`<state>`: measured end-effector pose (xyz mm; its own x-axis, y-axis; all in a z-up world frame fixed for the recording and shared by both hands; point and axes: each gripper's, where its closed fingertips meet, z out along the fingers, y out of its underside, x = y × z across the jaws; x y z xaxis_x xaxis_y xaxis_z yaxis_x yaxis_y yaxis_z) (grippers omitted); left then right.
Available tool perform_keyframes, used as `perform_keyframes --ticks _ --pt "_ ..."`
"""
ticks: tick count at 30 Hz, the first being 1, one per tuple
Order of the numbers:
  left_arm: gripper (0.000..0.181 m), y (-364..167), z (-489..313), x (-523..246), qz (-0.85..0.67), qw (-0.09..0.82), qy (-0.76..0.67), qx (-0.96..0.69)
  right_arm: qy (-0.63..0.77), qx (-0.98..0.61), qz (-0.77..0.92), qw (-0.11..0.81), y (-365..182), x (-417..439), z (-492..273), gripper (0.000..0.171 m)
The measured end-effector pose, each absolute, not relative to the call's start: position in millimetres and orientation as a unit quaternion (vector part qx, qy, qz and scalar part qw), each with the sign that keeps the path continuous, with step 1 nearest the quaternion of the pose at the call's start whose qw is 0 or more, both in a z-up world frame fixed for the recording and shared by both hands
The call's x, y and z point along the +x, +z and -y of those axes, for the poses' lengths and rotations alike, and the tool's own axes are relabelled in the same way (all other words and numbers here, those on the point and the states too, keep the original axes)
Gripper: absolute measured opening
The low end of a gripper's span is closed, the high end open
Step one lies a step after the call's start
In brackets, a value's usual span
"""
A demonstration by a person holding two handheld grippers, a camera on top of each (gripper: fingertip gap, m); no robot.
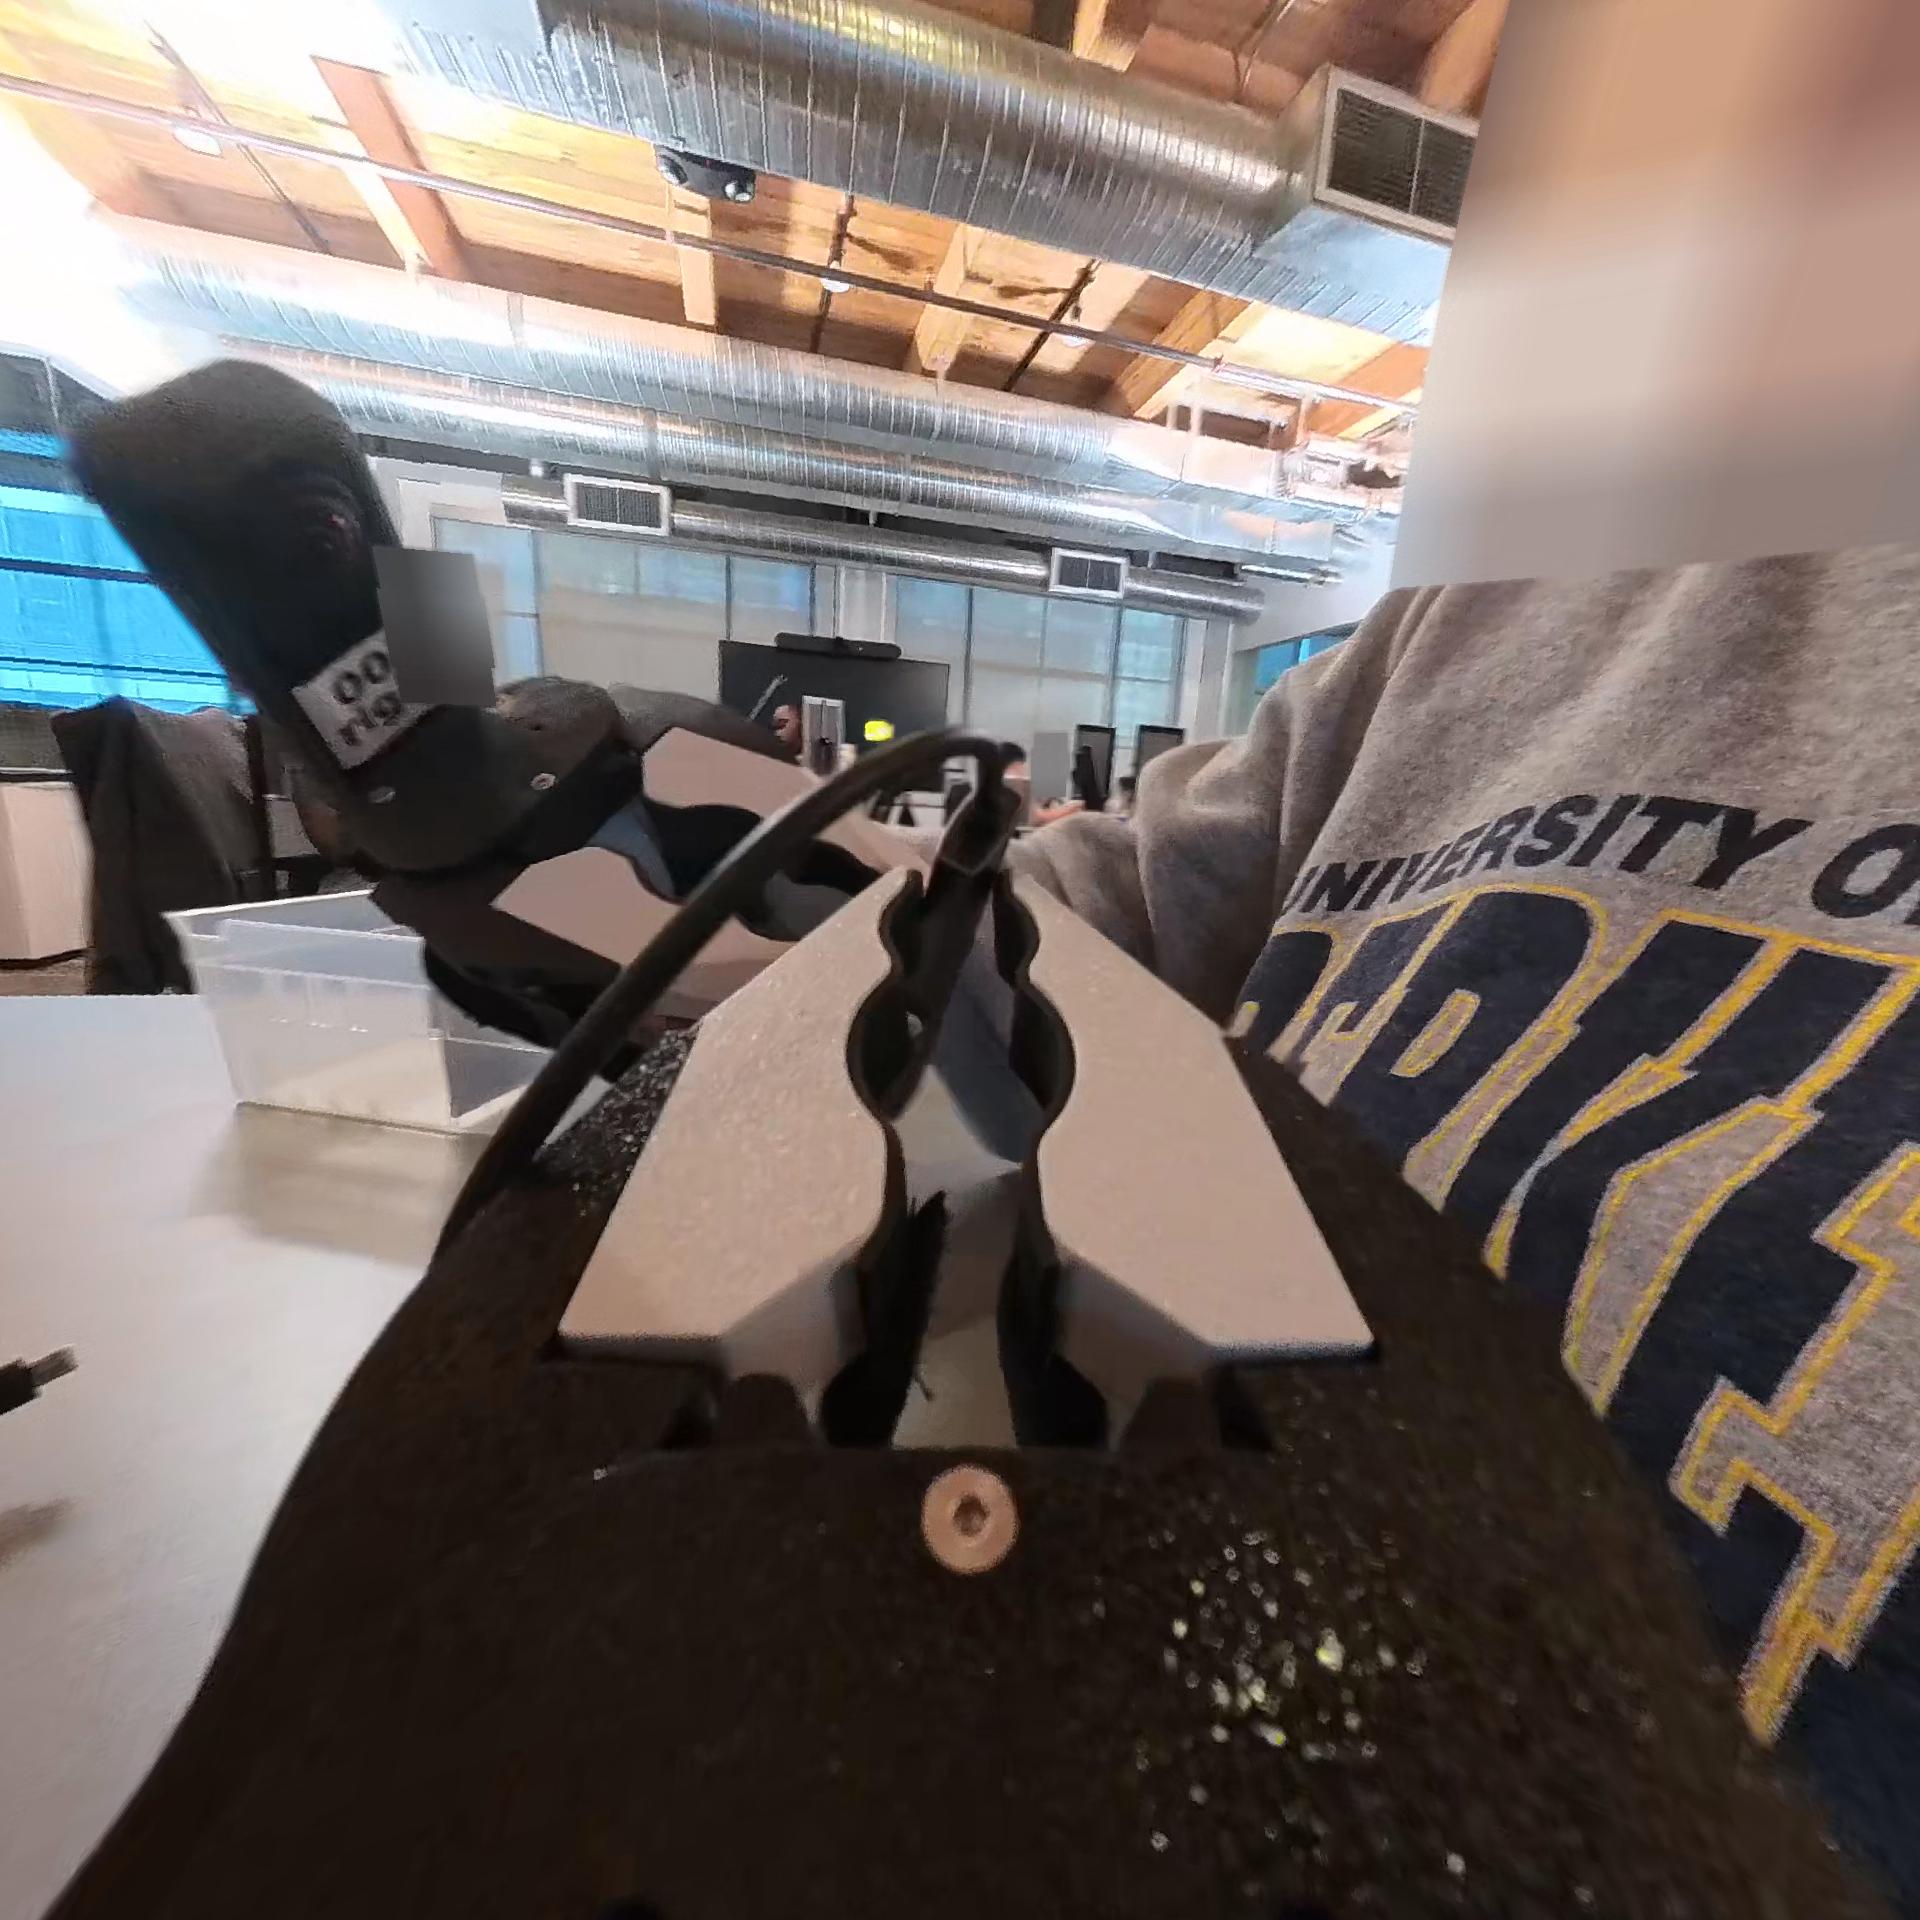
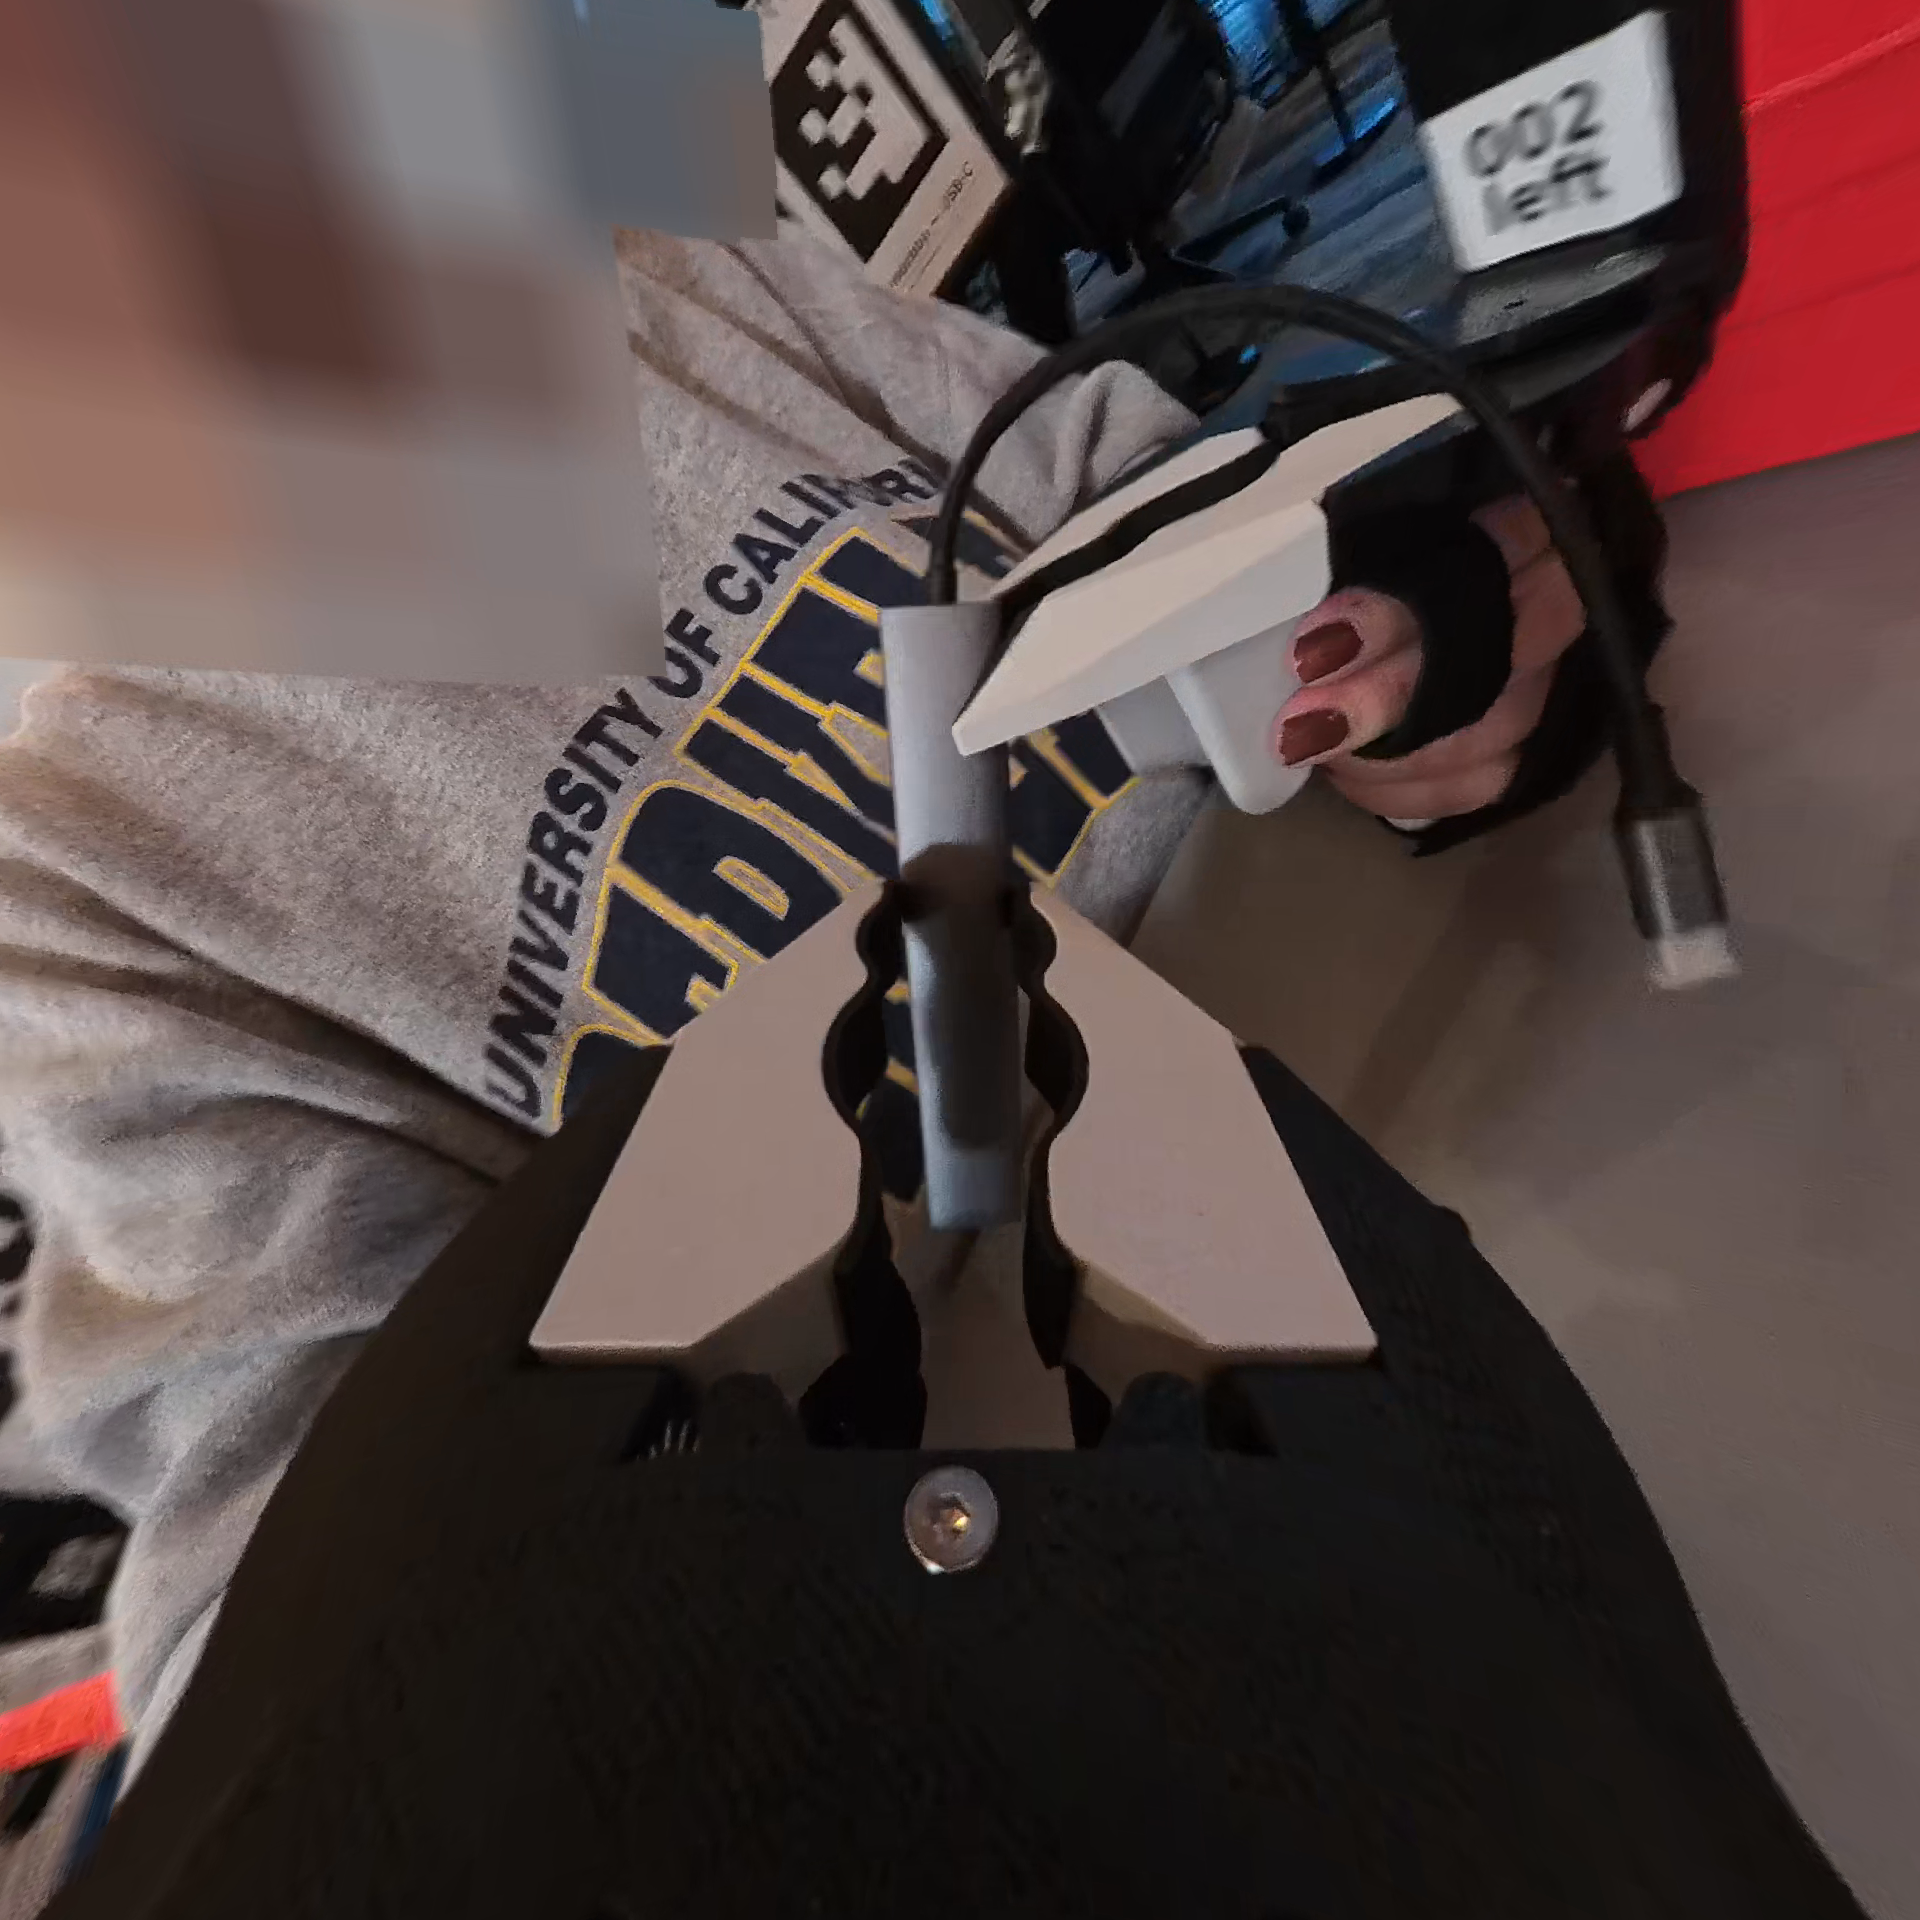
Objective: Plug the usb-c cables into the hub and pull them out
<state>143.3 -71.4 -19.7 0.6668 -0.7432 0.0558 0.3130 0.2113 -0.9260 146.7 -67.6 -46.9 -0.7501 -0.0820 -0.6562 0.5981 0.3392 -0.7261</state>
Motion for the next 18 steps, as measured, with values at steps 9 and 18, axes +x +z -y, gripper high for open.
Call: perform_keyframes --ticks 9,18 --pt "0.008 -28 66 88 -0.086 0.802 -0.181 -0.563 -0.462 0.27 -0.827 -0.171 -75 85 40 0.055" --pt "0.008 -41 70 103 -0.123 0.768 -0.202 -0.595 -0.363 0.214 -0.883 -0.207 -113 95 53 0.008"
